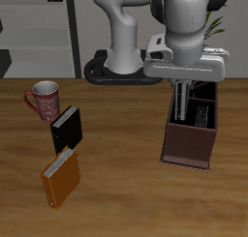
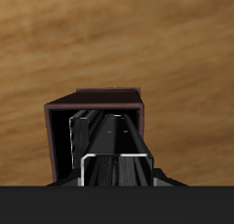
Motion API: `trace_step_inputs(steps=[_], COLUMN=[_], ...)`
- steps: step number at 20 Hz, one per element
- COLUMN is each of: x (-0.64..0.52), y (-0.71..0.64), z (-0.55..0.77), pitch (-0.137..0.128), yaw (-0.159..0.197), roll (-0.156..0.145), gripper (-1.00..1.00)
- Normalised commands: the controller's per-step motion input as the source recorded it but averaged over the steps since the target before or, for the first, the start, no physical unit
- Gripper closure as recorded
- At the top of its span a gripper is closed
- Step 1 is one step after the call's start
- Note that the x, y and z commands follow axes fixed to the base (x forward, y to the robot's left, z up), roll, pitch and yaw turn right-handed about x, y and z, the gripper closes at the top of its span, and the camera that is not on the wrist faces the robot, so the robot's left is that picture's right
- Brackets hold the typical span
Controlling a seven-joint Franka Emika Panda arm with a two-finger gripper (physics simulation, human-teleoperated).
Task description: Place the left striped book into the left desk caddy's right compartment and place the right striped book into the left desk caddy's right compartment and place the orange book into the left desk caddy's left compartment
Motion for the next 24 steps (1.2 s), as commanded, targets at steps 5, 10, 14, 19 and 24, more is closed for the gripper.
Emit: trace_step_inputs(steps=[5,10,14,19,24], x=[0.01,-0.01,-0.10,-0.16,-0.11], y=[0.03,0.01,0.09,0.05,0.00], z=[-0.21,-0.16,-0.16,-0.15,-0.02], pitch=[0.012,0.008,-0.012,-0.019,-0.042], yaw=[-0.016,-0.014,-0.002,-0.033,-0.010], roll=[0.006,0.005,0.017,0.013,-0.027], gripper=[1.00,1.00,1.00,1.00,1.00])
